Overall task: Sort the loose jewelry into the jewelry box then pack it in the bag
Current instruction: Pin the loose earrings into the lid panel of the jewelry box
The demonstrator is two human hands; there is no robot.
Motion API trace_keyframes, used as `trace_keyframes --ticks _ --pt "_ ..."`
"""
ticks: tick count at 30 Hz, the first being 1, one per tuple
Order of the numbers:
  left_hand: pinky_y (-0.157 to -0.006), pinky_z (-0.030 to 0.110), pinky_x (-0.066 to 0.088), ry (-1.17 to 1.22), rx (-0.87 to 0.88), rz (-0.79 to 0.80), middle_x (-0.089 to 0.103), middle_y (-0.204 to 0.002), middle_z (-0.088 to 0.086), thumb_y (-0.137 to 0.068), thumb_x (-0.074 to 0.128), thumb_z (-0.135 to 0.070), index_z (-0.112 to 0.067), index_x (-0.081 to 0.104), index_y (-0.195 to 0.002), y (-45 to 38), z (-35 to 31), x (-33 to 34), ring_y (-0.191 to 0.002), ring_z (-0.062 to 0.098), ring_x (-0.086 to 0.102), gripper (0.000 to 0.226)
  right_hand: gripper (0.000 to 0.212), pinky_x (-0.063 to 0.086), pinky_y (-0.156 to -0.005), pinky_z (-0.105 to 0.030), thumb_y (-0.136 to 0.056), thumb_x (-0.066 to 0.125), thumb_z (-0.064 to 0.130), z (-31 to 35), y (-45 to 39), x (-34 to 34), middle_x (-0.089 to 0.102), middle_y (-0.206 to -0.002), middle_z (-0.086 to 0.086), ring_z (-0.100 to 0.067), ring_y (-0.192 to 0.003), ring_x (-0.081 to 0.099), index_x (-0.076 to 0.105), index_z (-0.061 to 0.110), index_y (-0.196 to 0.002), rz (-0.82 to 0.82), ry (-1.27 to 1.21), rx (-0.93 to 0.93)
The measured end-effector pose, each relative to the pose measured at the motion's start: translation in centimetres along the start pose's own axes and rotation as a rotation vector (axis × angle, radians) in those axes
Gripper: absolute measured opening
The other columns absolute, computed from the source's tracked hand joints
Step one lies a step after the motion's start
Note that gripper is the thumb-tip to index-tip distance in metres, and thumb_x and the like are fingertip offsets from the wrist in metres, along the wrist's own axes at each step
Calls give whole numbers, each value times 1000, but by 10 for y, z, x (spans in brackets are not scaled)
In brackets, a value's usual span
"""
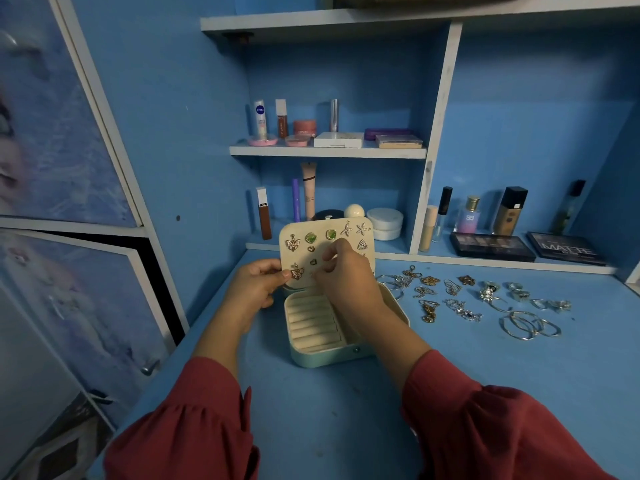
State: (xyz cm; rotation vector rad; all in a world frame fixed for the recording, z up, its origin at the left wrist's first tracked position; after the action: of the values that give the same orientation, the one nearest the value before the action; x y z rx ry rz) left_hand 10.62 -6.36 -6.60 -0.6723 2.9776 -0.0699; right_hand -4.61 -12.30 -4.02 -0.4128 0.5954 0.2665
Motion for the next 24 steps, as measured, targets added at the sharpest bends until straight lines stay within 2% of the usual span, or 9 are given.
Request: trace_keyframes --ticks 4,6,8,11,14,19,22,24 --pt "-39 17 20 -24 -31 -10 51 -57 1 -89 60 -3 -12 70 -86 4 -4 0 -38 5 30 14 21 40 -63 -29 -85 61 14 1 2 -3 57 -86 0 -22 -79 55 43 19 -96 -11 49 0" --pt "-37 16 21 -44 -57 -12 56 -54 5 -91 57 -4 -8 67 -87 6 -7 2 -35 8 32 12 22 38 -63 -29 -86 63 18 0 2 -4 56 -86 0 -21 -79 52 43 18 -95 -5 73 1" --pt "-35 16 23 -35 -95 1 69 -65 11 -93 51 -4 -2 63 -91 10 -9 5 -33 10 36 12 23 37 -64 -29 -86 64 20 0 2 -5 55 -87 1 -20 -80 51 43 19 -95 3 86 6" --pt "-34 16 23 42 -166 36 74 -85 16 -91 47 0 1 56 -91 15 -11 12 -33 9 34 8 25 37 -64 -29 -86 66 22 -1 1 -6 55 -89 1 -19 -81 51 43 19 -96 0 81 13" --pt "-32 15 23 185 -245 68 73 -90 19 -89 45 5 -2 50 -83 18 -10 18 -34 5 32 10 25 38 -64 -29 -85 66 21 -2 1 -7 55 -88 2 -19 -81 52 44 20 -96 -8 76 26" --pt "-30 10 25 412 -361 122 70 -101 22 -89 42 4 7 55 -106 19 -6 24 -32 2 30 21 24 40 -64 -30 -85 65 19 -4 -1 -8 55 -86 2 -20 -81 54 43 20 -95 -28 73 23" --pt "-29 9 27 510 -392 139 68 -106 25 -90 39 3 8 51 -109 20 -6 24 -30 2 32 23 25 38 -64 -29 -85 65 18 -4 -1 -8 55 -87 3 -19 -82 53 43 21 -95 -31 69 17" --pt "-29 8 27 555 -403 146 67 -107 27 -90 37 4 6 51 -104 21 -7 24 -30 2 33 20 26 38 -64 -29 -83 67 19 -5 -1 -9 55 -88 2 -20 -83 54 44 20 -95 -28 74 13"
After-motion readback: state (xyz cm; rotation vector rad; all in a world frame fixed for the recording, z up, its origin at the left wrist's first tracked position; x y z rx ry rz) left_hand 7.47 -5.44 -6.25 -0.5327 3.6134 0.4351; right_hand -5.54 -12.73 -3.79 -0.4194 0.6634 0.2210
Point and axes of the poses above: each hand's wrist, its own y-axis away from the middle knuckle, its own x-axis out of the palm, z = x × y, the point moved 5 cm from there along -y, towards the middle knuckle
